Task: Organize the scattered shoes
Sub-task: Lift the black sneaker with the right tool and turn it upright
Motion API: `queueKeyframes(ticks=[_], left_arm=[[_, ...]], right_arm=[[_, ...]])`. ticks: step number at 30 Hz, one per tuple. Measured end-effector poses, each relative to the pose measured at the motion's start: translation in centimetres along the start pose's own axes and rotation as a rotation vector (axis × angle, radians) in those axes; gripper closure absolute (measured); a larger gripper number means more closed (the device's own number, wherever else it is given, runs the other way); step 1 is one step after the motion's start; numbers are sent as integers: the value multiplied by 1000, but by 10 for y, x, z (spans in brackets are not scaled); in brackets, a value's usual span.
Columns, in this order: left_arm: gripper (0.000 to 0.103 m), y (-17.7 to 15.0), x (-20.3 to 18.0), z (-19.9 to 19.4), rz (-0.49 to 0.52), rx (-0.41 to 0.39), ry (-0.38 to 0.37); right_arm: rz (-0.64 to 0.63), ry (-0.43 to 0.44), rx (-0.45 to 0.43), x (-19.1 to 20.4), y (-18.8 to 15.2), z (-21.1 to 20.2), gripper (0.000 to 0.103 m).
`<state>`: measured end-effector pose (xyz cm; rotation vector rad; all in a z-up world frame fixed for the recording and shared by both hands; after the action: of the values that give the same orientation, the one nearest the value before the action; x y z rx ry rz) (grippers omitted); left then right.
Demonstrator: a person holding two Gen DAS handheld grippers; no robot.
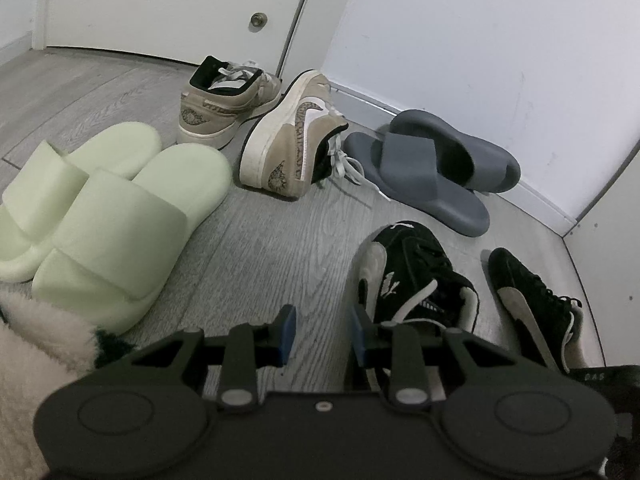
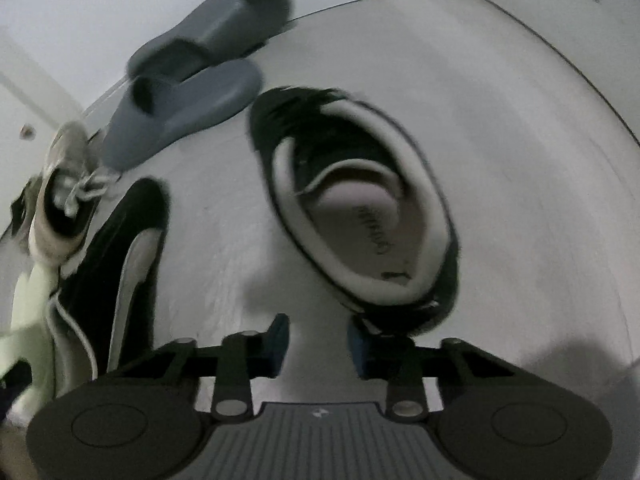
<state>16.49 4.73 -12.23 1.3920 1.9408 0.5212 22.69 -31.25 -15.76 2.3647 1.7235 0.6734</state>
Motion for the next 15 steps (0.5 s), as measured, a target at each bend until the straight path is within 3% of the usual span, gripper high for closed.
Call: queueKeyframes(ticks=[3, 9, 15], left_arm=[[73, 0, 0, 0, -1, -1, 0], [73, 0, 0, 1, 1, 2, -1], [73, 0, 0, 2, 0, 7, -1]], right_arm=[[36, -88, -59, -11, 8, -4, 70], [69, -163, -126, -33, 35, 3, 70], [101, -160, -224, -38, 63, 17, 69]])
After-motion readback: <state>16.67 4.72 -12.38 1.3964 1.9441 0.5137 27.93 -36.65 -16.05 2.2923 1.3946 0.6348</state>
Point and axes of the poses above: each gripper's, at about its wrist camera, not at the fingertips, and z roughly the way its jaws point, x to its left, y to its top, the point moved 3 cm from there along z, roughly the way its jaws point, and after that the axes turned 2 degrees about z, right-handed, at the moved point
